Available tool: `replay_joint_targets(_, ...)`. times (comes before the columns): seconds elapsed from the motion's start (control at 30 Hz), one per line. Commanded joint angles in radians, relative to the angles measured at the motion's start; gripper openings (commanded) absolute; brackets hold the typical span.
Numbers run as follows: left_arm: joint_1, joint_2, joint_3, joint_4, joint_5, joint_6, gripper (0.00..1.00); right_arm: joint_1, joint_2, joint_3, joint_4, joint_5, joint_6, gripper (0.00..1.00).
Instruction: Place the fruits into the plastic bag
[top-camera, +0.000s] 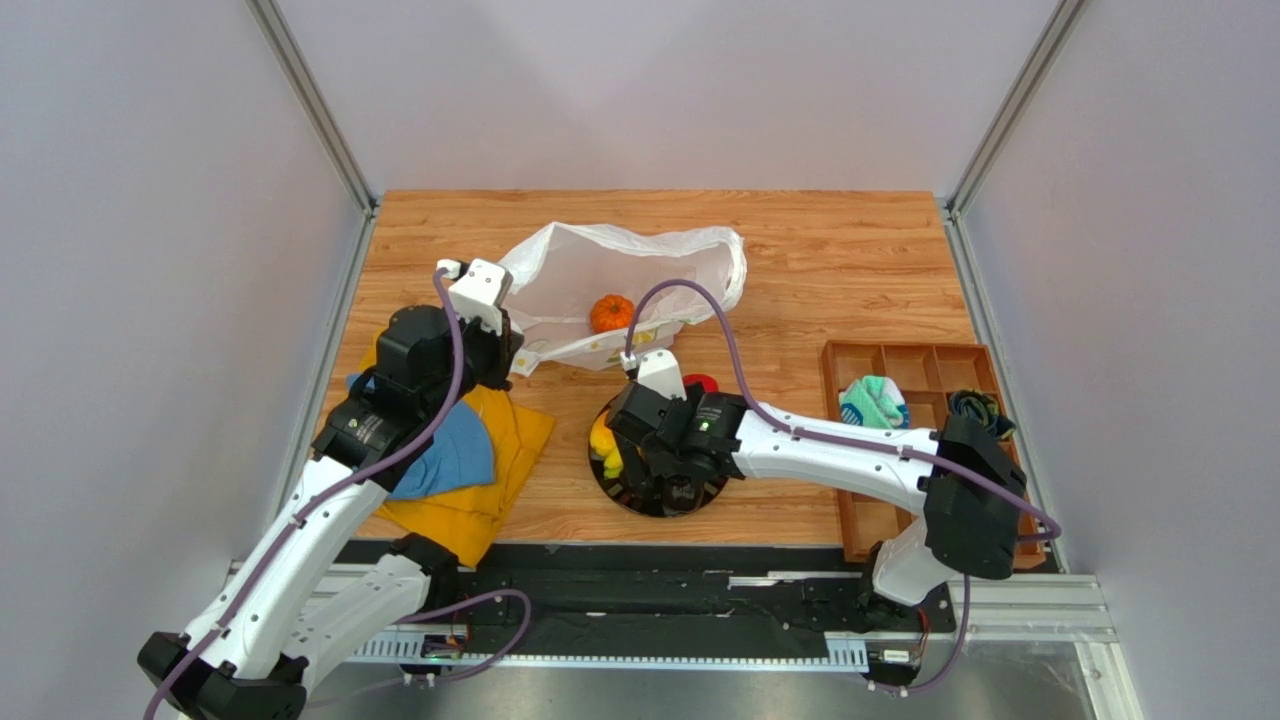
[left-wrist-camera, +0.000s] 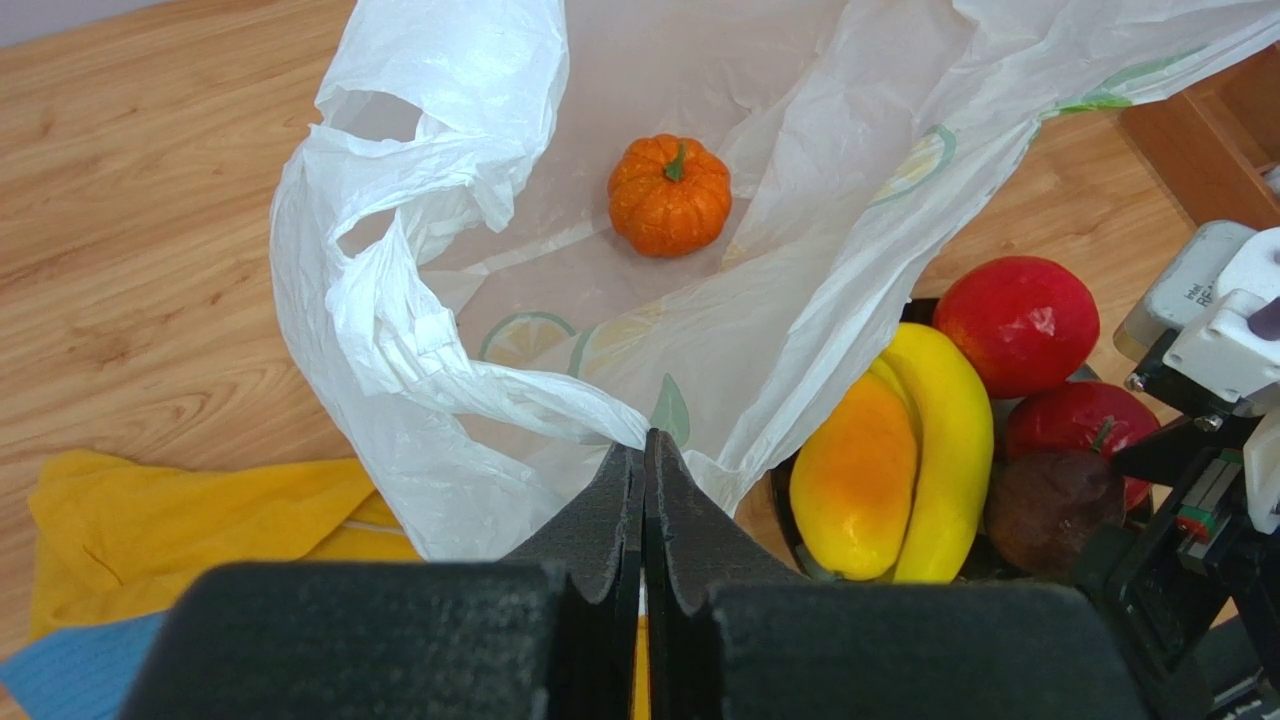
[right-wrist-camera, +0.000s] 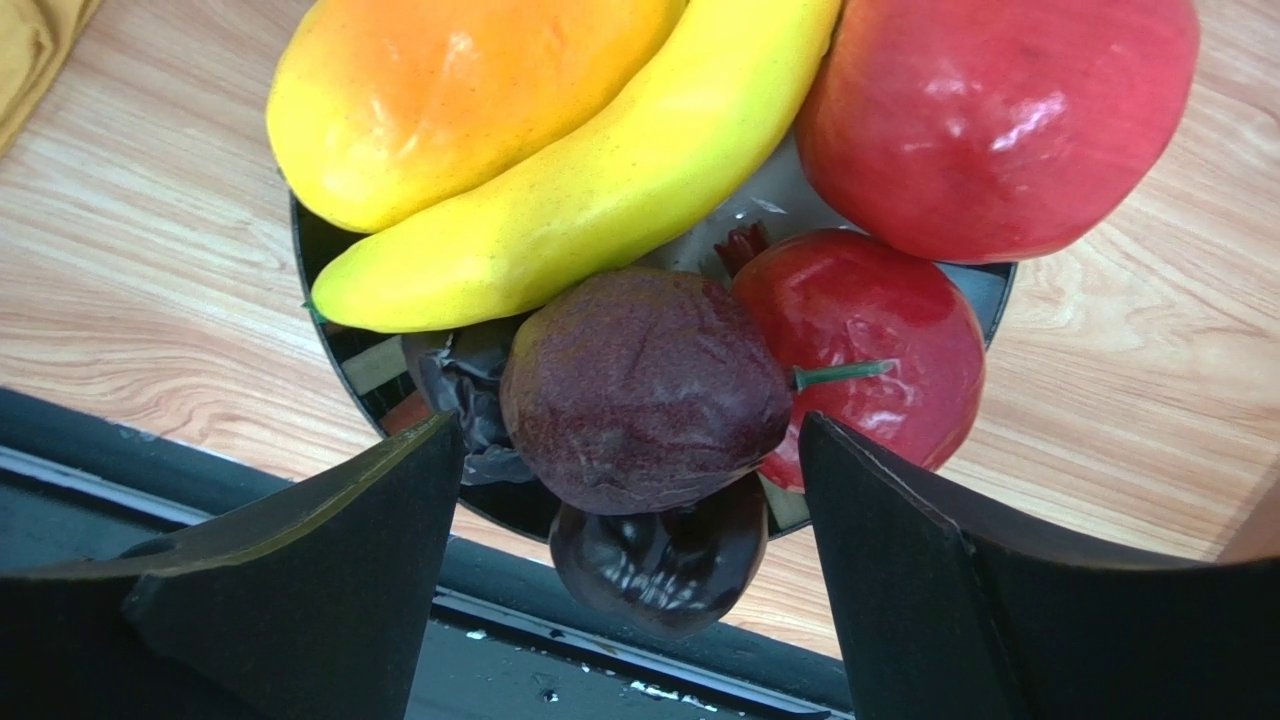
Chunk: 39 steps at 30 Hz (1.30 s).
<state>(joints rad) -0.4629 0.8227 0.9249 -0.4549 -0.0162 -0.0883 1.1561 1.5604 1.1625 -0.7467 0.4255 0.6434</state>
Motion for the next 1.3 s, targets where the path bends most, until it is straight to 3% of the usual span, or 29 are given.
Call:
replay_joint_targets(0.0,-0.002,0.0,0.045,-0.002,0.009,-0.008,0.0,0.005,0.015,0.045,-0.019,0.058,0.018,0.85)
replay_joint_targets(0.17,-0.002,0.0,0.045,-0.002,0.01,-0.008,0.0,0.005,0.026,0.046,-0.02,0.067,0.024,0.81)
replay_joint_targets(0.6,-0.002,-0.002,0.045,-0.004,0.004,-0.007,0.0,0.005,0.014,0.039,-0.003,0.045,0.012,0.5)
replay_joint_targets(0.8,-0.002,0.0,0.043,-0.004,0.005,-0.007,0.0,0.013,-0.042,0.014,0.041,0.029,-0.022,0.43)
replay_joint_targets(1.07,-0.002,-0.005,0.045,-0.004,-0.002,-0.008,0.0,0.028,-0.268,-0.052,0.265,-0.079,-0.162,0.43)
replay_joint_targets(1.27,-0.002,-0.008,0.045,-0.005,0.001,-0.007,0.0,-0.002,-0.289,0.008,0.412,-0.145,-0.252,0.42)
